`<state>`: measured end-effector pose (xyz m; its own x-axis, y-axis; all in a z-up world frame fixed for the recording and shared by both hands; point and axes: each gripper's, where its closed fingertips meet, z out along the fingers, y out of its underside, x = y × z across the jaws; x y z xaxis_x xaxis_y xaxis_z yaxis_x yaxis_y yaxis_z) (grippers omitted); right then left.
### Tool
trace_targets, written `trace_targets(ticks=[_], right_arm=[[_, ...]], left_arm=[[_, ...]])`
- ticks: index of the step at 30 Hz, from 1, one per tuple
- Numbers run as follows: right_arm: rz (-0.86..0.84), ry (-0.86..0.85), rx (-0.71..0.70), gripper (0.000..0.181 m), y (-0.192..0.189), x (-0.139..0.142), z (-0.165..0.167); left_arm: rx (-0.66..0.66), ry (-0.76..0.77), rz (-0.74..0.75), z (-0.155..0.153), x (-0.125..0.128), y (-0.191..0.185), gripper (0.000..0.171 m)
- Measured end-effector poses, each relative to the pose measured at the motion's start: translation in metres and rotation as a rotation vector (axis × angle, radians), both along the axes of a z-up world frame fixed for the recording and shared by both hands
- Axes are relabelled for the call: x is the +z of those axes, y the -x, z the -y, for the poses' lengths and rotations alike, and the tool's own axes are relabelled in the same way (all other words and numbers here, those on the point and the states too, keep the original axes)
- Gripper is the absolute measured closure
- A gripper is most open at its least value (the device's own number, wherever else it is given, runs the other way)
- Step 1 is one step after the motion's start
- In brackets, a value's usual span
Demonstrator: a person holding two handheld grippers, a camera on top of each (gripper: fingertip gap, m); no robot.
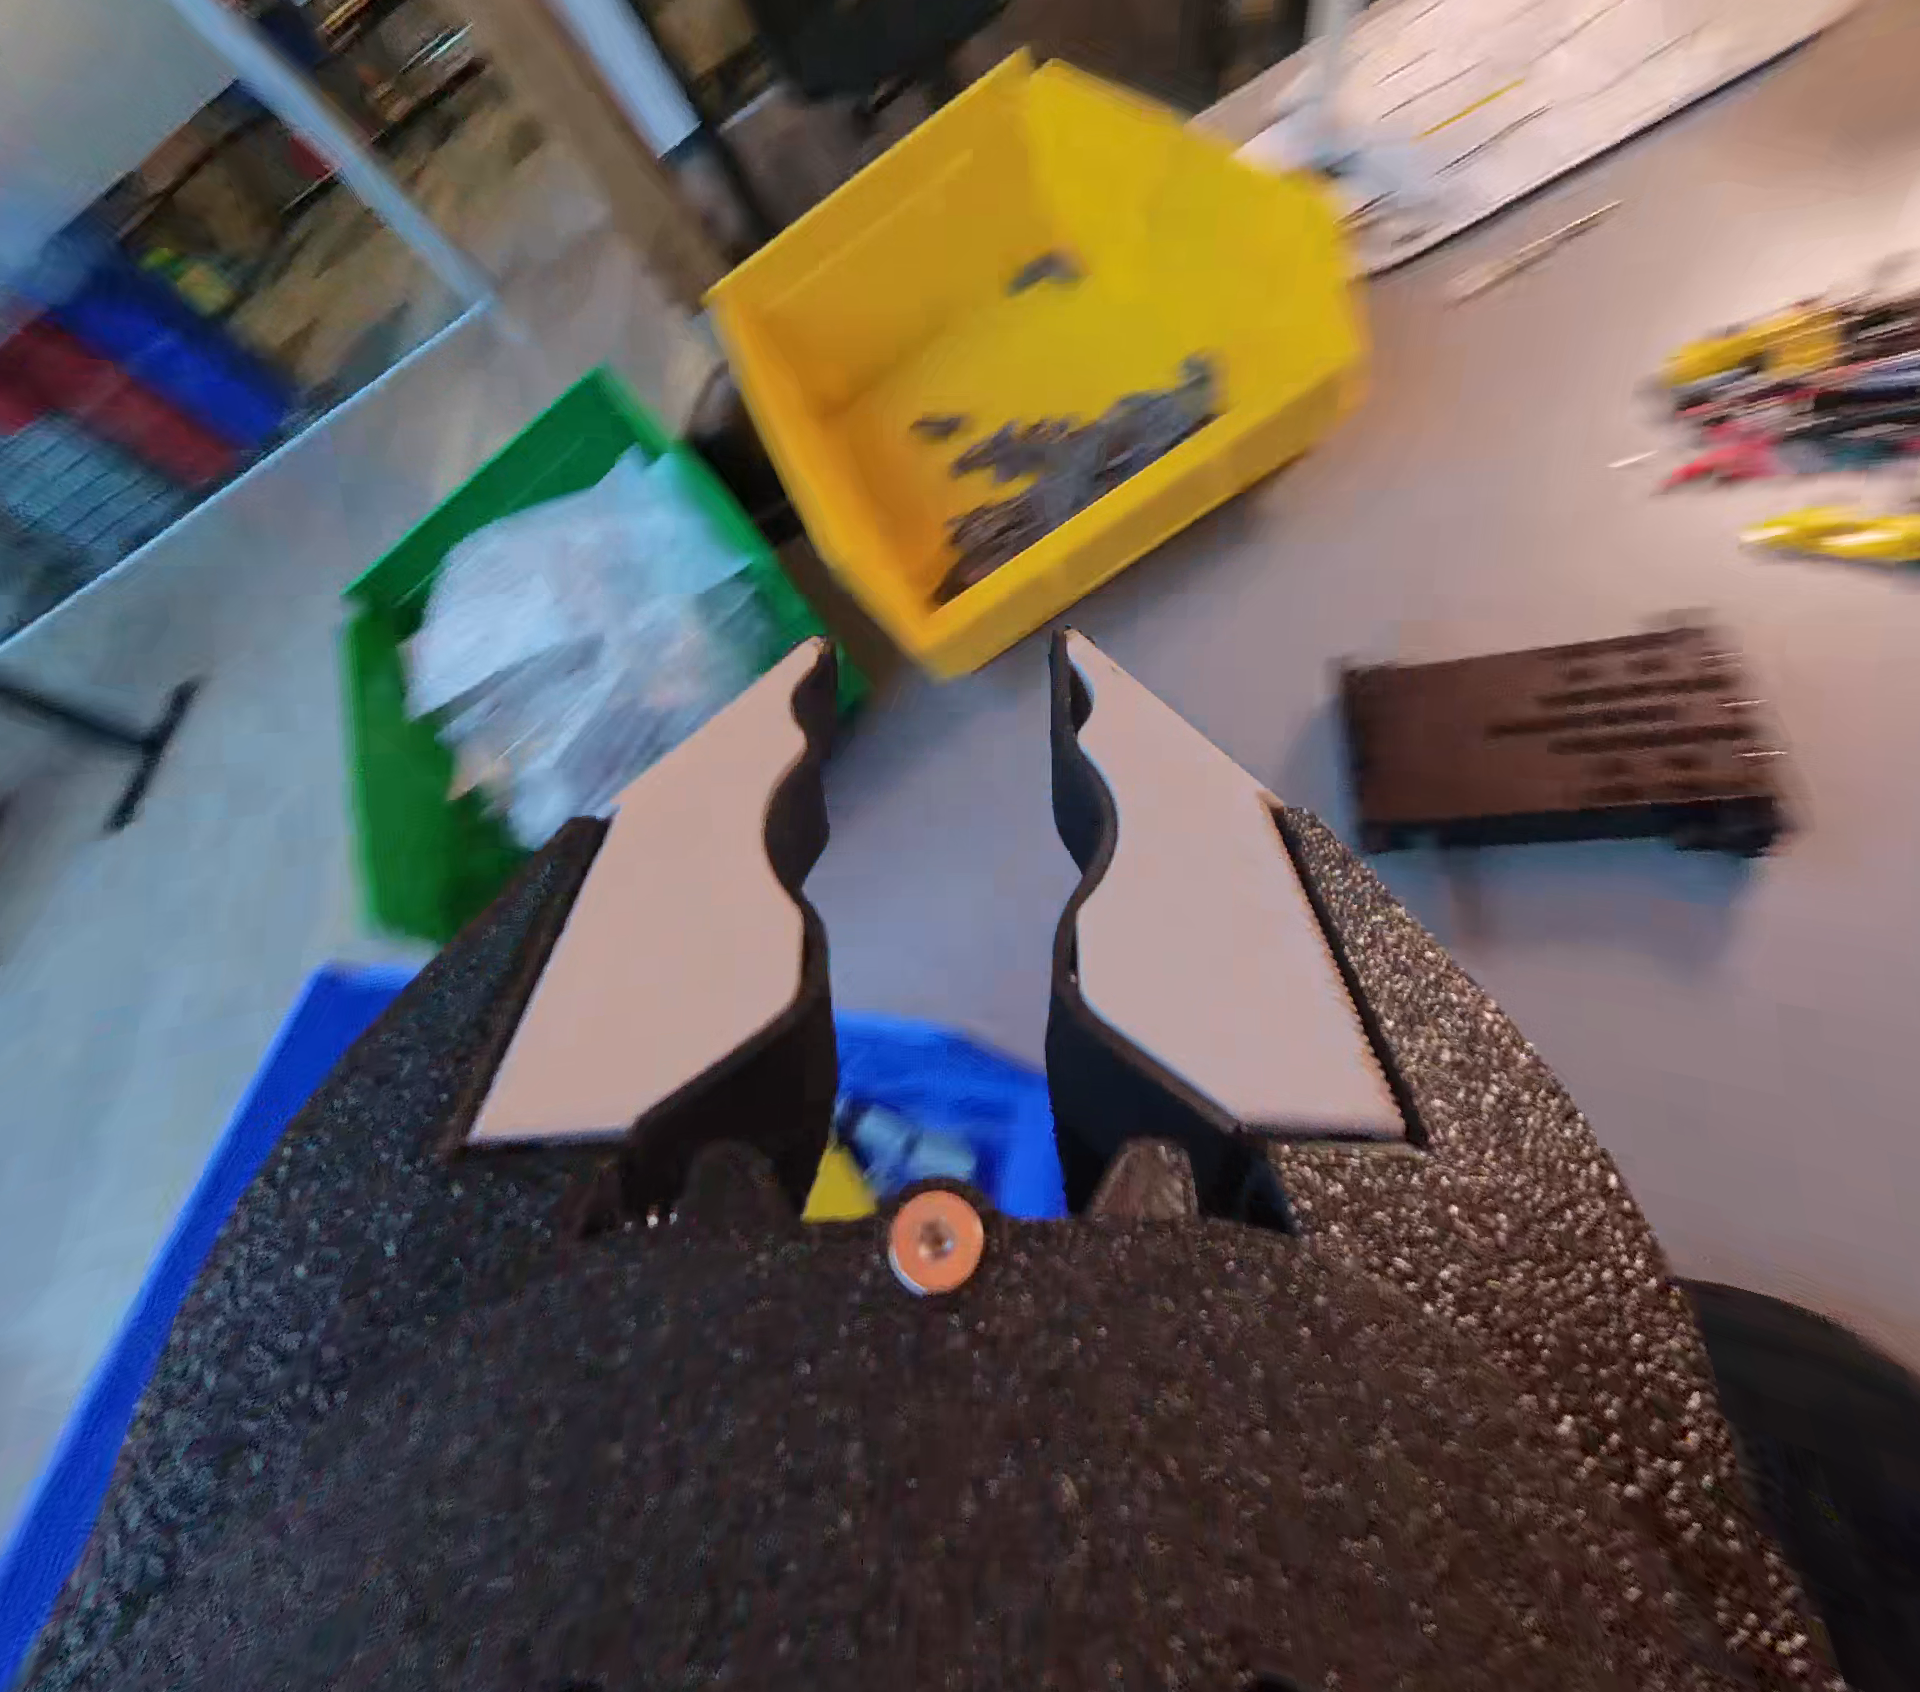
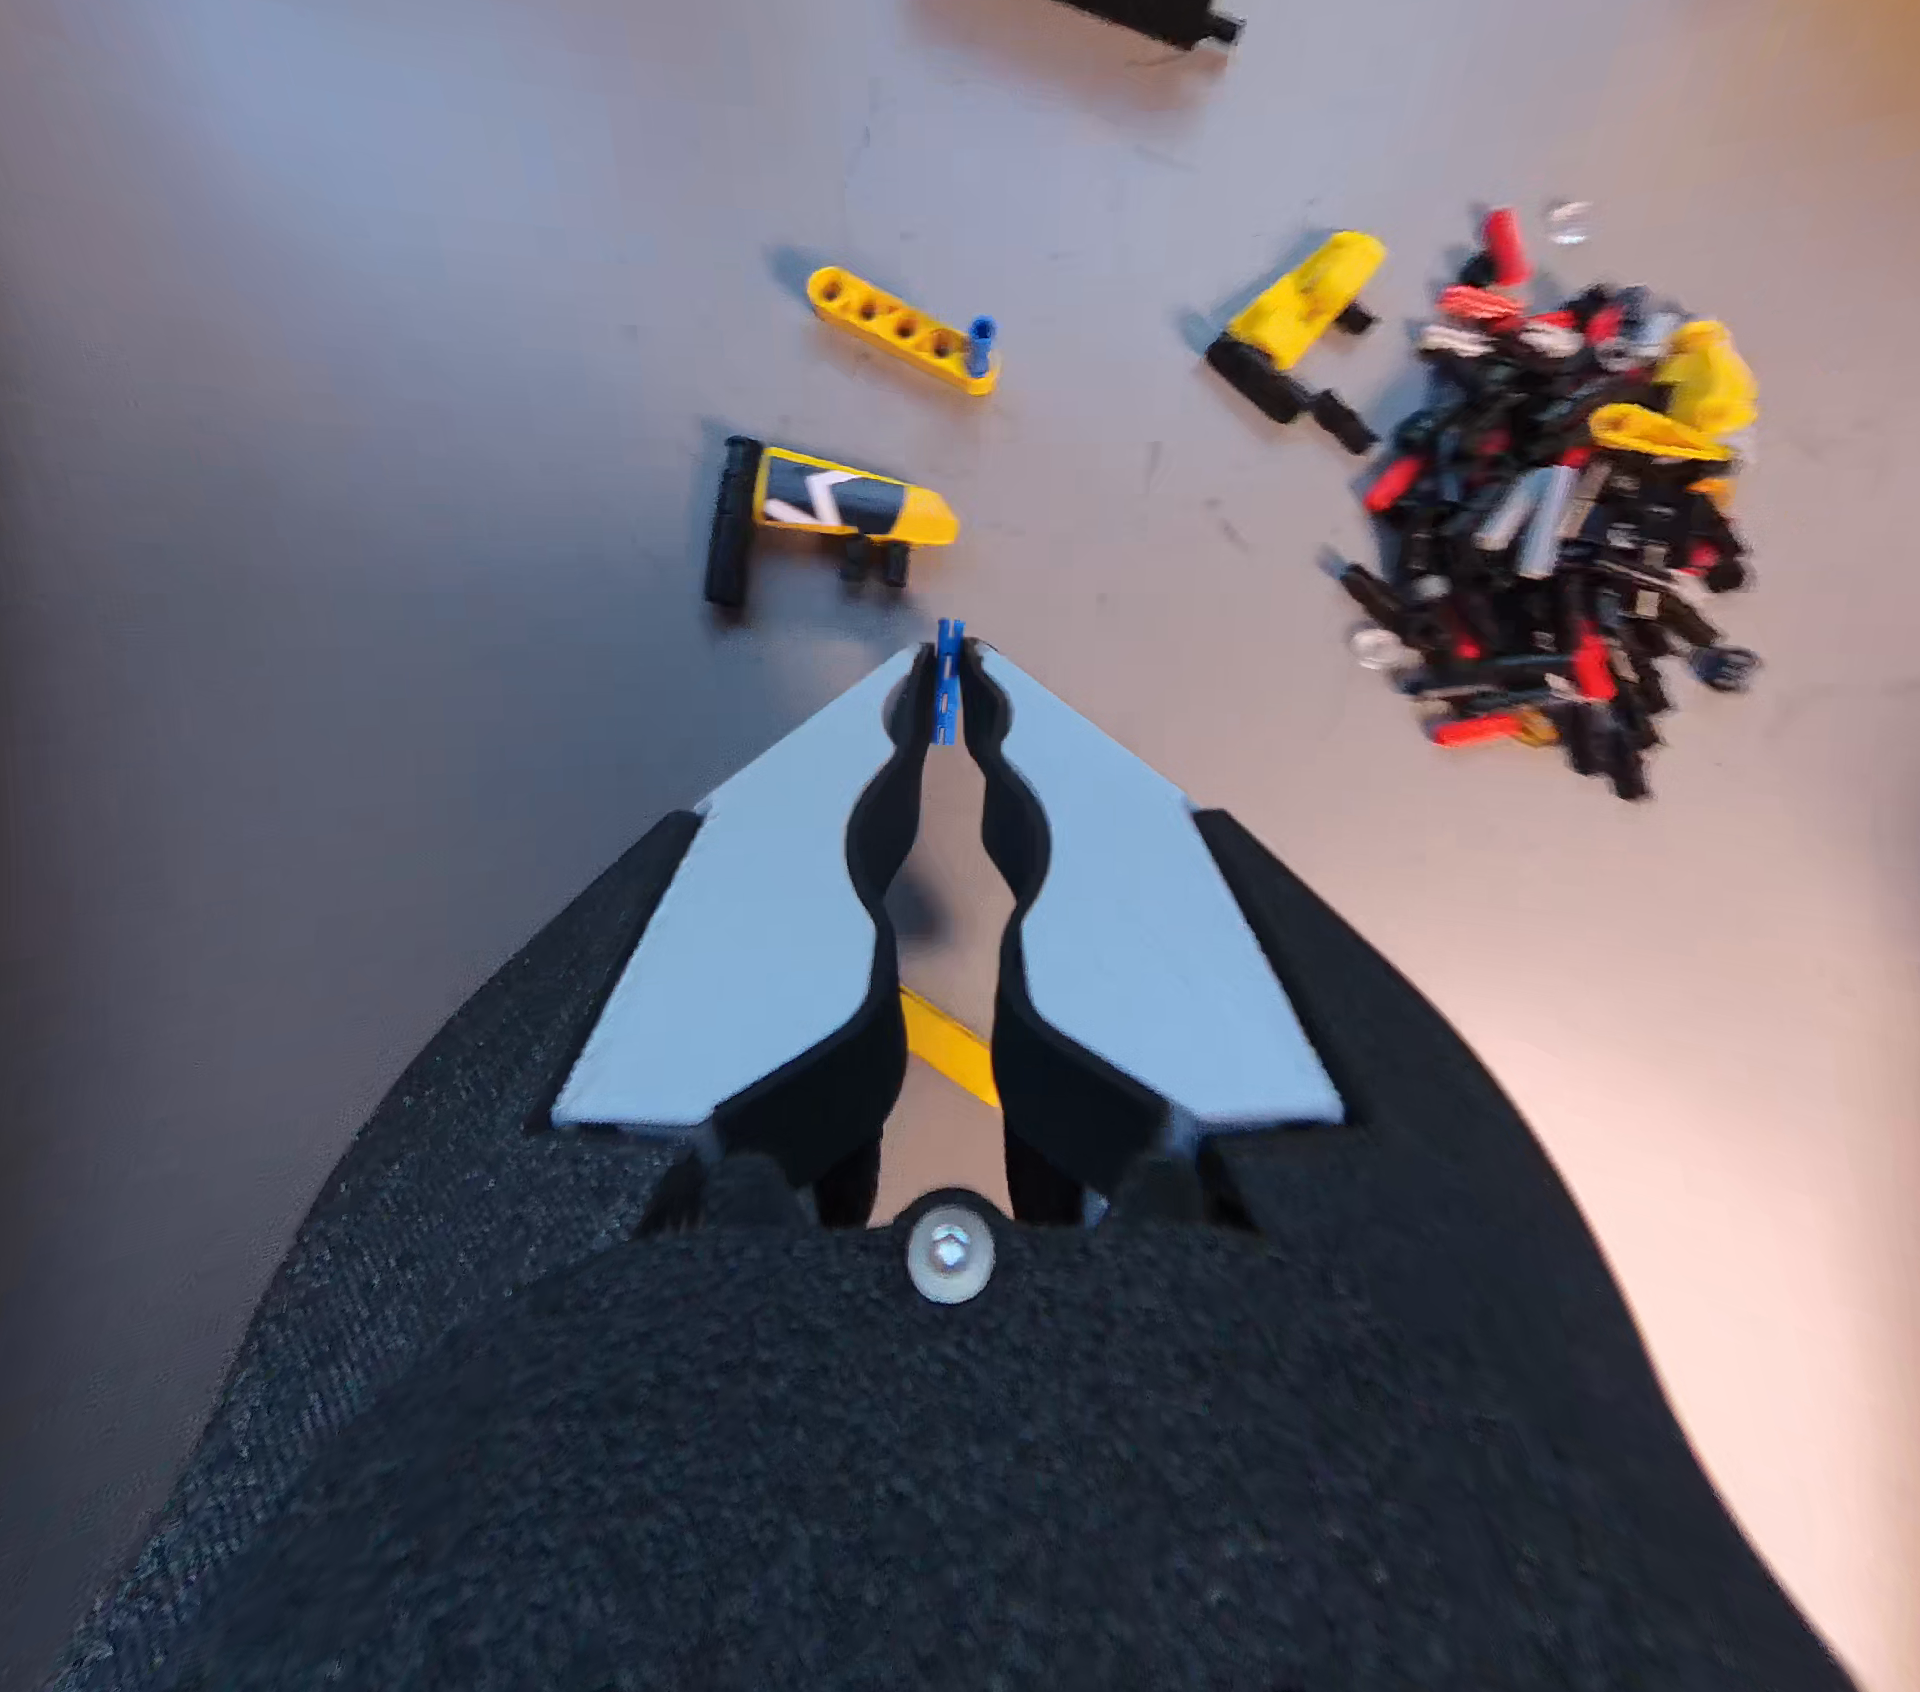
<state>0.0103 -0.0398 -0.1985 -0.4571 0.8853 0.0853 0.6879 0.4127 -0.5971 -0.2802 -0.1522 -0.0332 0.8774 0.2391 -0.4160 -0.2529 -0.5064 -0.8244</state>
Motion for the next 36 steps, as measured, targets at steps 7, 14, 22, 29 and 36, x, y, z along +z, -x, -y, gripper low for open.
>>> trace_targets(ticks=[7,14,22,29,36], right_arm=[[-0.565,-0.108,-0.436,0.178,-0.016,0.143,-0.153],[-0.685,-0.367,-0.779,0.177,-0.031,0.193,-0.322],[-0.699,-0.386,-0.879,0.132,0.005,0.173,-0.364],[-0.467,0.148,-0.053,0.149,0.028,0.118,-0.094],[-0.254,0.134,0.265,0.158,0.02,0.043,0.038]], left_arm=[[-0.67,-0.039,0.393,-0.064,-0.042,-0.158,0.129],[-0.857,0.358,0.422,-0.071,-0.136,-0.233,0.131],[-0.826,0.477,0.323,-0.062,-0.17,-0.243,0.138],[-0.834,0.467,0.338,-0.074,-0.175,-0.251,0.147],[-0.897,0.44,0.329,-0.074,-0.165,-0.259,0.165]])
